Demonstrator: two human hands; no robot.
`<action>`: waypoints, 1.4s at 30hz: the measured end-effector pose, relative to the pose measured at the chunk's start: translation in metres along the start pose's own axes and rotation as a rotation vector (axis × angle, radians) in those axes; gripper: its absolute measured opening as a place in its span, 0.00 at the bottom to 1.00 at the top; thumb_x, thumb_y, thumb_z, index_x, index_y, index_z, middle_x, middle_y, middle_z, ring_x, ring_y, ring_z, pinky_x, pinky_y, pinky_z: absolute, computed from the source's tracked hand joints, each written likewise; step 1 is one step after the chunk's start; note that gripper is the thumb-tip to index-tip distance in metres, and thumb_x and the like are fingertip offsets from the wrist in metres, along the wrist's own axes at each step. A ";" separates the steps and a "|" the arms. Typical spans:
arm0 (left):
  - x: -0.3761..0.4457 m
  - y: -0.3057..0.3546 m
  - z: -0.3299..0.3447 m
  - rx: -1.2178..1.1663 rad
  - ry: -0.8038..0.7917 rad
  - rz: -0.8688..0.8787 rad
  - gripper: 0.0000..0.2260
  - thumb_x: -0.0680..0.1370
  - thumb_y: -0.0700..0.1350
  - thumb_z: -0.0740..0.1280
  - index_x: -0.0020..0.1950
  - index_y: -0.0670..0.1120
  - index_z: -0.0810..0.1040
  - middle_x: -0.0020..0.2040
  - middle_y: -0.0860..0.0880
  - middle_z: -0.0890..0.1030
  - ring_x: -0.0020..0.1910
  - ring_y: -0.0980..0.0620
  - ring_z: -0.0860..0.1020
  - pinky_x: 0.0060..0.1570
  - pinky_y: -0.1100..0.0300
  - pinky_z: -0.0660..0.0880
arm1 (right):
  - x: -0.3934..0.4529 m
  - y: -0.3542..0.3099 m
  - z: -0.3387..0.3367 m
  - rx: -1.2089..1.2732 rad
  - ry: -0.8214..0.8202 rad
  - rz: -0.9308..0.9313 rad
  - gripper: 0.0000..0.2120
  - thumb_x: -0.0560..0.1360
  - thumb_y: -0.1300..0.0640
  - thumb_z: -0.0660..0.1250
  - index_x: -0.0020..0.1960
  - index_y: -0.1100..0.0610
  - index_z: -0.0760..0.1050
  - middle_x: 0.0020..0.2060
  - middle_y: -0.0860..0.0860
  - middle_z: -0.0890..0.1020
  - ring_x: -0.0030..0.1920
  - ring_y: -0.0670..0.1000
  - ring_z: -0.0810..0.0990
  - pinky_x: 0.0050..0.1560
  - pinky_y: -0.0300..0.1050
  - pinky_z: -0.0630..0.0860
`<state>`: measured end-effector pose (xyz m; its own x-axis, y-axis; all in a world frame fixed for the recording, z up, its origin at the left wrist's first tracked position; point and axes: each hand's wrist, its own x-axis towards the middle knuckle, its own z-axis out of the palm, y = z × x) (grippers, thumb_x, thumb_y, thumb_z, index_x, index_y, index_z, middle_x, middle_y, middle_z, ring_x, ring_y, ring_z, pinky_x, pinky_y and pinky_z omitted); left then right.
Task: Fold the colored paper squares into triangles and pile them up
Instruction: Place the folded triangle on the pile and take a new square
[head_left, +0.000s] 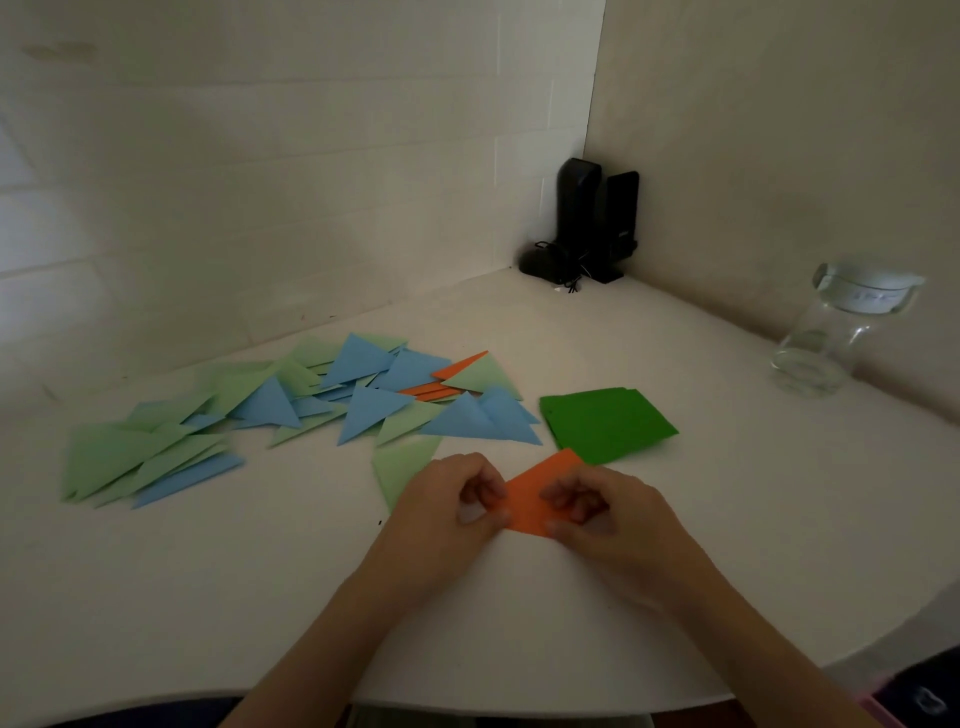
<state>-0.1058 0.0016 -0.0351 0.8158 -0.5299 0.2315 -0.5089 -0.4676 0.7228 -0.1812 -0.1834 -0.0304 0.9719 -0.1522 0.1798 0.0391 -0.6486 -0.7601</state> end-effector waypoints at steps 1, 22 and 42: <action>-0.001 0.000 -0.002 -0.008 -0.009 -0.002 0.08 0.70 0.41 0.73 0.44 0.51 0.78 0.41 0.55 0.78 0.44 0.59 0.73 0.42 0.72 0.68 | 0.000 0.000 -0.001 0.001 -0.007 -0.005 0.12 0.67 0.62 0.75 0.46 0.48 0.80 0.38 0.43 0.80 0.41 0.40 0.75 0.41 0.27 0.69; -0.026 -0.002 -0.004 0.388 -0.030 0.406 0.08 0.77 0.46 0.63 0.53 0.50 0.78 0.51 0.54 0.77 0.50 0.53 0.73 0.50 0.58 0.69 | -0.001 -0.002 -0.006 -0.086 -0.171 -0.208 0.05 0.73 0.50 0.68 0.43 0.50 0.75 0.40 0.46 0.76 0.39 0.44 0.73 0.40 0.32 0.68; -0.023 0.010 0.012 0.318 0.178 0.029 0.12 0.71 0.57 0.70 0.43 0.48 0.80 0.45 0.53 0.70 0.48 0.53 0.66 0.50 0.60 0.65 | -0.015 0.010 0.001 -0.160 0.099 -0.214 0.13 0.68 0.41 0.66 0.35 0.50 0.78 0.46 0.42 0.77 0.48 0.37 0.74 0.50 0.21 0.63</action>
<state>-0.1332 0.0007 -0.0410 0.8206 -0.4276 0.3792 -0.5697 -0.6654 0.4824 -0.1950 -0.1863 -0.0413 0.9176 -0.0663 0.3919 0.1960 -0.7822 -0.5914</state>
